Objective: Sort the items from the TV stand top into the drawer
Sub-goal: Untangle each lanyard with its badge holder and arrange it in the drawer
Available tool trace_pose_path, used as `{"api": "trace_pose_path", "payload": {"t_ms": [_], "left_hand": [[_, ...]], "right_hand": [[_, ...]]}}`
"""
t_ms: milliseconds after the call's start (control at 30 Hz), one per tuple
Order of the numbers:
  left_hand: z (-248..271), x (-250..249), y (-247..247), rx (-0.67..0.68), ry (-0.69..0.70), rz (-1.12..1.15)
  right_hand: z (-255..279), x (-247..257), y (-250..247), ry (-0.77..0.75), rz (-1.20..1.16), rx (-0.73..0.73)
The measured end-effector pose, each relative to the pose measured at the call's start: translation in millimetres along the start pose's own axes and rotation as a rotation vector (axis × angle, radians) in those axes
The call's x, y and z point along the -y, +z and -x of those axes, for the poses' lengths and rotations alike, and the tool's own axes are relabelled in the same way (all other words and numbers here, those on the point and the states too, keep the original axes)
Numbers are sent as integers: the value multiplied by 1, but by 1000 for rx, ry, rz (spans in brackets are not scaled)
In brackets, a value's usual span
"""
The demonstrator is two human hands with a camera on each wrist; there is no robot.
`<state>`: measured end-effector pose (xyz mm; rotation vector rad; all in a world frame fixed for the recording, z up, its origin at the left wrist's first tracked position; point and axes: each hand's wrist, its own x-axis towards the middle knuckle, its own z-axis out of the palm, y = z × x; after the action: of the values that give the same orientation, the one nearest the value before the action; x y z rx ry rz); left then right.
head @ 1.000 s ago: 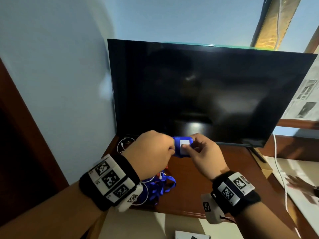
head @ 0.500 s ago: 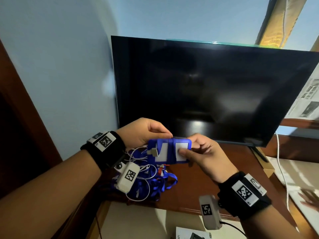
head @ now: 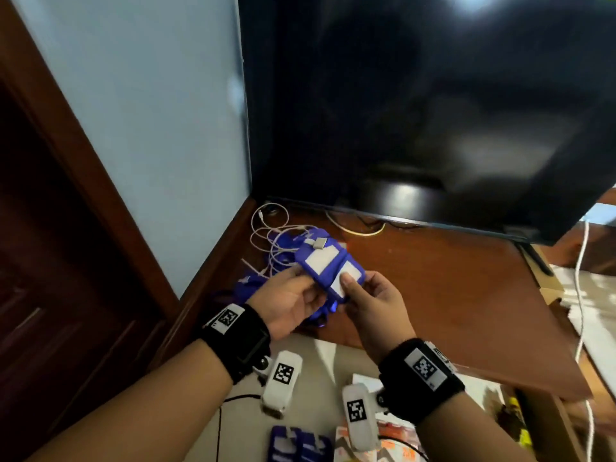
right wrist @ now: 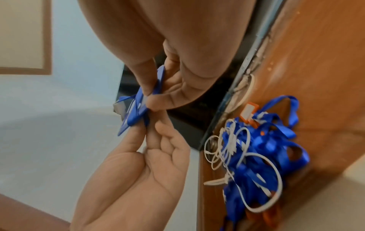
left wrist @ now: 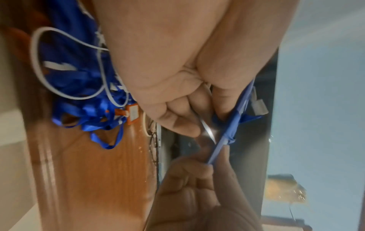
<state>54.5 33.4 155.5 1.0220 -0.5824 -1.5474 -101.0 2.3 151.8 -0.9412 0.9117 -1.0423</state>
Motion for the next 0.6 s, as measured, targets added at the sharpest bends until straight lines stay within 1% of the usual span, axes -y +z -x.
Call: {"api": "trace_pose_path", "payload": {"t_ms": [100,167,233,300,367,400,433,500,533,567,600], "left_hand": [[12,12,-13,-59,-99,127],[20,17,-23,-57,-148,140],[24,28,-37,-56,-150,75],[27,42,-52,-120,-115,-17],[28,61,-74,-198,-120,-146],[30,69,-84,-208,-149,-230],[32,79,-97,-208,-194,-327],[36,98,-122,-180,-321,-563],[36,108,-135,-157,-392,-718],[36,115,-146,-125,-464,-894],[35,121,-154,-100,-535,-1081]], "right_hand": [[1,-29,5,92,-26,-50],[4,-46,6,160,-24,-54],[9,-62,7,216,48,-58],[17,-74,8,275,200,-27],[27,-92,7,361,399,66],[32,-101,5,407,538,133],[37,-110,1,435,729,220],[43,-123,-9,436,1213,466],[47,-126,-12,422,1423,589],[49,-127,-15,416,1556,671],[50,-128,-19,421,1613,708]]}}
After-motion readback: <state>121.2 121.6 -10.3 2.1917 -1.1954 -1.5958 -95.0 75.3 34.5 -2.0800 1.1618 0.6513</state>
